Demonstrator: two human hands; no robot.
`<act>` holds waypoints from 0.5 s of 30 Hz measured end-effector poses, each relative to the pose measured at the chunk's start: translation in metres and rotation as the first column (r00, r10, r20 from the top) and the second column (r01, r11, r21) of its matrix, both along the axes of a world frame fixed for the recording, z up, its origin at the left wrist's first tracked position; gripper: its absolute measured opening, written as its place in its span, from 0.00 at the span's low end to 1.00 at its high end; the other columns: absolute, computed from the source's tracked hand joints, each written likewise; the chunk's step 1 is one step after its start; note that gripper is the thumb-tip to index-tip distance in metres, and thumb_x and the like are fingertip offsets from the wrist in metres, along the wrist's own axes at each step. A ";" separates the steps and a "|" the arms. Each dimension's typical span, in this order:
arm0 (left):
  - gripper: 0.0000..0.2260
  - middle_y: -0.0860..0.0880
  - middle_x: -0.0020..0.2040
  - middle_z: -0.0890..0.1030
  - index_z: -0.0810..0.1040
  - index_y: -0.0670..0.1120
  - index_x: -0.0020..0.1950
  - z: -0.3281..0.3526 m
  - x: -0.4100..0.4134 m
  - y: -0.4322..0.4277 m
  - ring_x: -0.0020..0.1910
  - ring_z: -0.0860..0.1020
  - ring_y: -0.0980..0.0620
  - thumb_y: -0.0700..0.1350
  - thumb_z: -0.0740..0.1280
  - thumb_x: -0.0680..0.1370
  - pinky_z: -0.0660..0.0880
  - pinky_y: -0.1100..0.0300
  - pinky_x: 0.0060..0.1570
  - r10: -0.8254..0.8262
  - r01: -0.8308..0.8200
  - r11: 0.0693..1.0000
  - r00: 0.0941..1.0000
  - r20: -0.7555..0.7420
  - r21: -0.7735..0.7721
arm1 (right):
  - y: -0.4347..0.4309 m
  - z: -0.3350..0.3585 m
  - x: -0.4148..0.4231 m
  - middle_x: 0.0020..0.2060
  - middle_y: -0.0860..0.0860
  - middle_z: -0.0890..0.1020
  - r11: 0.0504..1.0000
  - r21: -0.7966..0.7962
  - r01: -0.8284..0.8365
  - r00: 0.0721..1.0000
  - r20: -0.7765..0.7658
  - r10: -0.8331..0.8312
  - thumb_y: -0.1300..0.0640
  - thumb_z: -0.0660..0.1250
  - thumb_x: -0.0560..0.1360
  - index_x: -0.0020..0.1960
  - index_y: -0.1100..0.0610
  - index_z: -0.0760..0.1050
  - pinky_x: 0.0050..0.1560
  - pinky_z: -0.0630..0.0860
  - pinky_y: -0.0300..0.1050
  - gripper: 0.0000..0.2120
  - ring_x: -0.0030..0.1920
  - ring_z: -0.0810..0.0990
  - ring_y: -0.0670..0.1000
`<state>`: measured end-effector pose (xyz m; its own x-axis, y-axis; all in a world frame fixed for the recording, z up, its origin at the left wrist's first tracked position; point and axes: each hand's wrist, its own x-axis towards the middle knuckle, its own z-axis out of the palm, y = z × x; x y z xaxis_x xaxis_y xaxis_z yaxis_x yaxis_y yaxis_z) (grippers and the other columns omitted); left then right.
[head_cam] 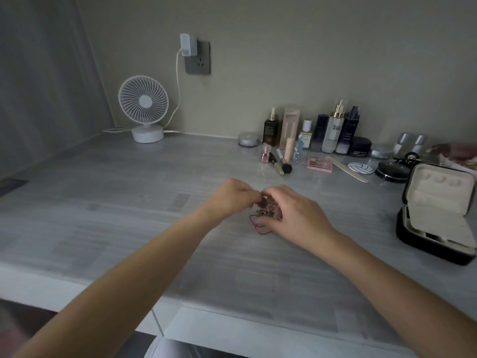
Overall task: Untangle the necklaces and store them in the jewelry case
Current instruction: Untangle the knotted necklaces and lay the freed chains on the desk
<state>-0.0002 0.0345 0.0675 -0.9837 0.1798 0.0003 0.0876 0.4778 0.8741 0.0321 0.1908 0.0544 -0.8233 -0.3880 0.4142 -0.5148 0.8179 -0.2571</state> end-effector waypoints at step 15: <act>0.06 0.55 0.30 0.80 0.77 0.45 0.44 0.013 -0.036 0.044 0.32 0.78 0.58 0.42 0.62 0.79 0.73 0.63 0.40 -0.111 0.182 0.856 0.979 -0.172 0.484 | 0.025 0.067 -0.050 0.36 0.52 0.82 0.690 -0.697 0.195 0.968 0.251 -0.020 0.62 0.64 0.74 0.41 0.54 0.76 0.28 0.73 0.33 0.06 0.34 0.80 0.46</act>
<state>-0.0365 0.0788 0.0805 -0.9301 0.2629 0.2564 0.2545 -0.0419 0.9662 -0.0174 0.2158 0.1214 -0.9385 0.0485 0.3419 -0.2976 0.3886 -0.8720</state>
